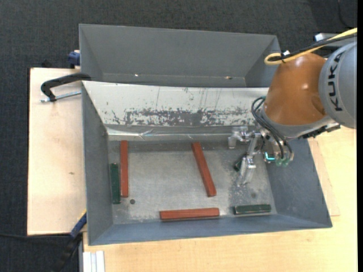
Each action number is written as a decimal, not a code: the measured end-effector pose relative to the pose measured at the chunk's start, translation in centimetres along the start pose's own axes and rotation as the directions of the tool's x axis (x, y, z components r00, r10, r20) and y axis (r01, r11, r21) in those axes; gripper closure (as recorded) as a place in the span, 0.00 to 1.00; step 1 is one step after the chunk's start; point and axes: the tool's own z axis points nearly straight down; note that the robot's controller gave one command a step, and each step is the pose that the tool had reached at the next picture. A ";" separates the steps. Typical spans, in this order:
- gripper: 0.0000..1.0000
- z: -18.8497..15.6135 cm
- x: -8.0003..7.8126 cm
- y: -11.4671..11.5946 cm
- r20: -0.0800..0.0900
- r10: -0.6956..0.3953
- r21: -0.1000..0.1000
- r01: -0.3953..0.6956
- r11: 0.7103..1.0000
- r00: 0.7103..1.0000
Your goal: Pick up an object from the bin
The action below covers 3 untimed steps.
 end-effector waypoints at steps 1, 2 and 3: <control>0.00 -0.4 -0.2 0.0 0.008 -0.001 0.001 0.001 1.000 1.000; 0.00 5.5 -2.3 -8.5 0.014 -0.142 0.004 0.142 0.990 0.990; 1.00 6.6 -1.8 -3.7 0.008 -0.038 0.000 0.038 0.999 0.999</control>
Offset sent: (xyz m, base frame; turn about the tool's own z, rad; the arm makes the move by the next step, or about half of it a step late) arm 0.0228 -0.0996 -0.0668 -0.1605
